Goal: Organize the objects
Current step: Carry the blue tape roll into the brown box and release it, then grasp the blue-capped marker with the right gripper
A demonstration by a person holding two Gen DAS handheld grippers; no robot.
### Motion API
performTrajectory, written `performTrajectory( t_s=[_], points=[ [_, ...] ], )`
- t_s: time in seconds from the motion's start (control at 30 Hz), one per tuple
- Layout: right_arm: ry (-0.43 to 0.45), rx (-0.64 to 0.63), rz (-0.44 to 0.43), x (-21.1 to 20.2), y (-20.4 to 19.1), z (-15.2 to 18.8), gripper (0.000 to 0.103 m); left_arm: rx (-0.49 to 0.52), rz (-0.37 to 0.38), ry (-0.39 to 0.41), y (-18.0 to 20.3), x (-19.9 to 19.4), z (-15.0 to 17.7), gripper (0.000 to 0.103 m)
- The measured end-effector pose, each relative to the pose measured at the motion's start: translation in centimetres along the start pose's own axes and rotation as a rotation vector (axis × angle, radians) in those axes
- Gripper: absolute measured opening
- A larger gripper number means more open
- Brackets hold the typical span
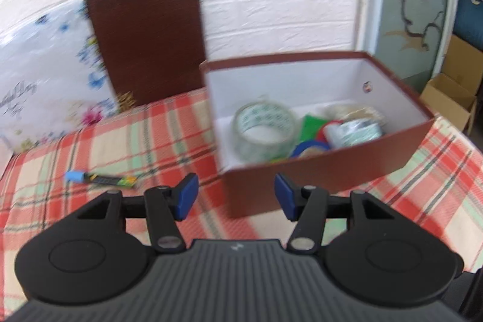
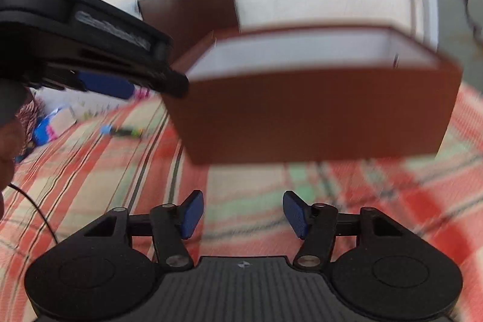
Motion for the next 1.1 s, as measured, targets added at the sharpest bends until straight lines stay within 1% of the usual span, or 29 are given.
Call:
performTrajectory(
  t_s=[0.03,0.07,0.1,0.13,0.23,0.33,0.4,0.43,0.47,0.5,0.53,0.57,0.6,0.63,0.67,0.73,0.77,0.8,0.83,0.9,0.93,0.97,1.0,1.03,1.07,1.1],
  points=[
    [-0.020,0.000,-0.013,0.0,-0.9,0.7,0.059,-0.004,-0.021,-0.002,-0.9,0.0,0.4,0.061],
    [-0.007,-0.045,0.012,0.0,-1.7,0.8,0.059,-0.010,-0.042,-0.008,-1.9,0.2,0.9,0.061],
    [-0.015,-0.106,0.017,-0.5,-3.1,1.4,0.059,-0.020,-0.058,-0.018,-2.8,0.5,1.4,0.062],
    [-0.020,-0.145,0.010,-1.0,-4.8,1.8,0.059,-0.034,-0.075,-0.030,-4.0,0.7,2.0,0.062],
    [-0.026,-0.220,-0.016,-0.3,-6.8,1.6,0.060,-0.077,-0.143,-0.055,-8.0,1.9,4.0,0.062],
    [-0.029,-0.317,-0.043,0.5,-8.7,1.3,0.060,-0.142,-0.240,-0.065,-13.2,3.0,5.5,0.062],
    [-0.033,-0.338,-0.075,1.1,-9.8,0.7,0.060,-0.195,-0.319,-0.060,-17.2,3.5,6.1,0.063],
    [-0.032,-0.352,-0.090,1.4,-10.2,0.4,0.059,-0.222,-0.350,-0.026,-19.4,3.4,6.3,0.067],
    [-0.033,-0.365,-0.109,1.9,-10.8,0.1,0.059,-0.233,-0.386,0.028,-21.3,3.1,6.4,0.076],
    [-0.027,-0.380,-0.124,2.5,-11.5,-0.3,0.059,-0.214,-0.448,0.089,-23.1,3.0,6.9,0.083],
    [-0.019,-0.402,-0.136,3.3,-12.2,-0.8,0.057,-0.191,-0.488,0.139,-24.6,3.0,7.6,0.089],
    [-0.006,-0.429,-0.144,4.1,-13.0,-1.4,0.053,-0.267,-0.411,0.148,-26.0,2.6,7.8,0.090],
    [0.010,-0.458,-0.145,5.1,-13.6,-2.1,0.051,-0.356,-0.344,0.129,-27.4,2.6,7.8,0.092],
    [0.030,-0.484,-0.143,6.2,-14.2,-3.0,0.050,-0.395,-0.330,0.130,-28.2,2.6,7.8,0.093],
    [0.056,-0.506,-0.135,7.1,-14.7,-3.9,0.050,-0.398,-0.329,0.130,-28.5,2.7,7.7,0.093],
    [0.125,-0.538,-0.108,8.8,-15.6,-6.1,0.050,-0.362,-0.351,0.128,-28.2,2.9,7.7,0.095],
    [0.157,-0.551,-0.095,9.6,-15.9,-7.2,0.051,-0.365,-0.348,0.126,-28.4,3.1,7.6,0.095],
    [0.180,-0.565,-0.083,10.6,-16.2,-8.2,0.051,-0.375,-0.340,0.124,-28.6,3.1,7.6,0.096],
    [0.185,-0.584,-0.076,11.8,-16.6,-9.1,0.051,-0.379,-0.337,0.122,-28.7,3.2,7.6,0.096],
    [0.152,-0.625,-0.063,14.4,-17.2,-9.9,0.052,-0.374,-0.340,0.120,-28.8,3.4,7.6,0.097],
    [0.098,-0.649,-0.059,16.0,-17.3,-9.8,0.052,-0.374,-0.340,0.119,-28.5,3.5,7.6,0.097],
    [0.069,-0.641,-0.072,17.1,-17.3,-9.7,0.051,-0.375,-0.341,0.119,-27.9,3.3,7.6,0.097],
    [0.073,-0.617,-0.089,17.4,-17.1,-10.1,0.050,-0.376,-0.340,0.119,-27.8,3.4,7.7,0.097],
    [0.060,-0.598,-0.113,17.6,-17.0,-10.3,0.042,-0.378,-0.339,0.119,-27.8,3.3,7.7,0.098],
    [0.061,-0.593,-0.138,17.5,-16.9,-10.2,0.031,-0.379,-0.338,0.119,-27.8,3.4,7.6,0.098],
    [0.061,-0.601,-0.146,17.2,-17.0,-9.9,0.025,-0.378,-0.337,0.118,-27.8,3.4,7.6,0.098]
  ],
)
Point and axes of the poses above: each gripper's, at about its wrist camera, not at the fingertips, and x roughly the way its jaws point, y to its right, z to its underside, the point moved 5 cm from there along x, roughly the way its jaws point, and after that the axes turned 14 degrees about -x, right-handed, at the moved point
